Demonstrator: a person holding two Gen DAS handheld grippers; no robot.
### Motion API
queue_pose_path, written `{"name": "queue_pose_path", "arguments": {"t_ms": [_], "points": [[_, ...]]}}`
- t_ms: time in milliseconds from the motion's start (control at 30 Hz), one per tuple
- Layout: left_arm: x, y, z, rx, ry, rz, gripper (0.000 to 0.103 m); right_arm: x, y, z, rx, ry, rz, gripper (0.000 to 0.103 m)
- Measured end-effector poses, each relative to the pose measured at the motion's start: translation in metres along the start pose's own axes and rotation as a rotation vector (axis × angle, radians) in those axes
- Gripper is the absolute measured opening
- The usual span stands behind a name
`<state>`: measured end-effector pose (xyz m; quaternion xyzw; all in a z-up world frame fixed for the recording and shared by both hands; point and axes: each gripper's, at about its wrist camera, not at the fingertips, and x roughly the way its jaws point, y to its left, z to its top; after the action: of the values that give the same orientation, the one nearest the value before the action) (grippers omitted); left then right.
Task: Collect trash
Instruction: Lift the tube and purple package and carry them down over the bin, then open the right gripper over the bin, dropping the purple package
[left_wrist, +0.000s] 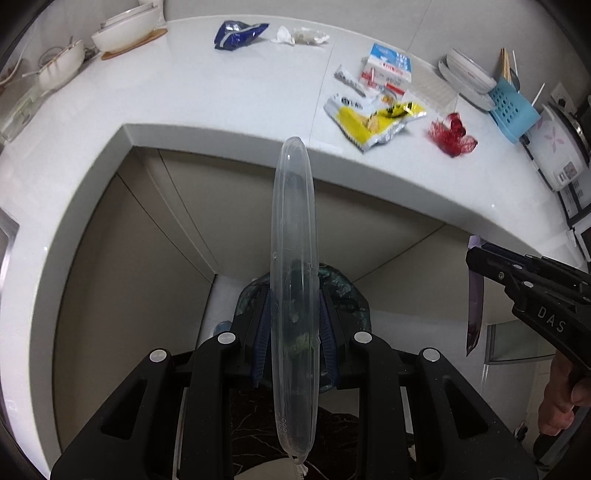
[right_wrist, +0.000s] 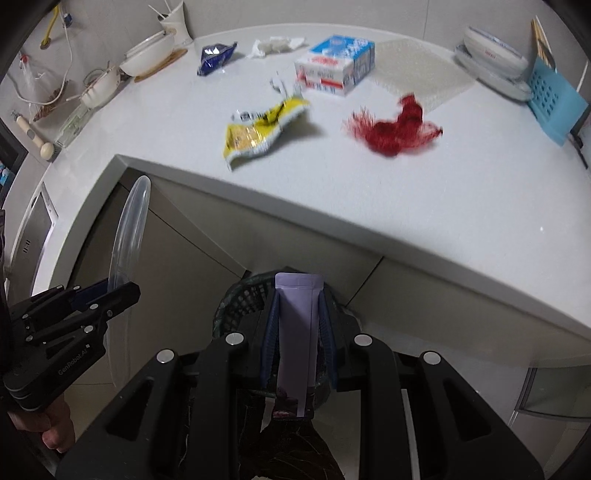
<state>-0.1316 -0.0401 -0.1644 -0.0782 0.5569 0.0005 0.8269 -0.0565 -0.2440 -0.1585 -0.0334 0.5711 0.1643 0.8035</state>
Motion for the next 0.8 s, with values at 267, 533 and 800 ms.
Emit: {"name": "queue_pose_path", "arguments": {"t_ms": [267, 533, 800], "points": [[0.031, 0.008, -0.016, -0.029, 0.036, -0.015, 0.025, 0.036, -0.003, -0.020, -0.010, 0.059, -0.011, 0.021], [0.057, 0.012, -0.025, -0.043, 0.041, -0.044, 0.025, 0.071, -0.002, -0.024, -0.010, 0.080, 0.018, 0.021], [0.074, 0.019, -0.034, -0.024, 0.045, -0.043, 0.025, 0.104, 0.010, -0.025, -0.053, 0.098, 0.046, 0.021]]}}
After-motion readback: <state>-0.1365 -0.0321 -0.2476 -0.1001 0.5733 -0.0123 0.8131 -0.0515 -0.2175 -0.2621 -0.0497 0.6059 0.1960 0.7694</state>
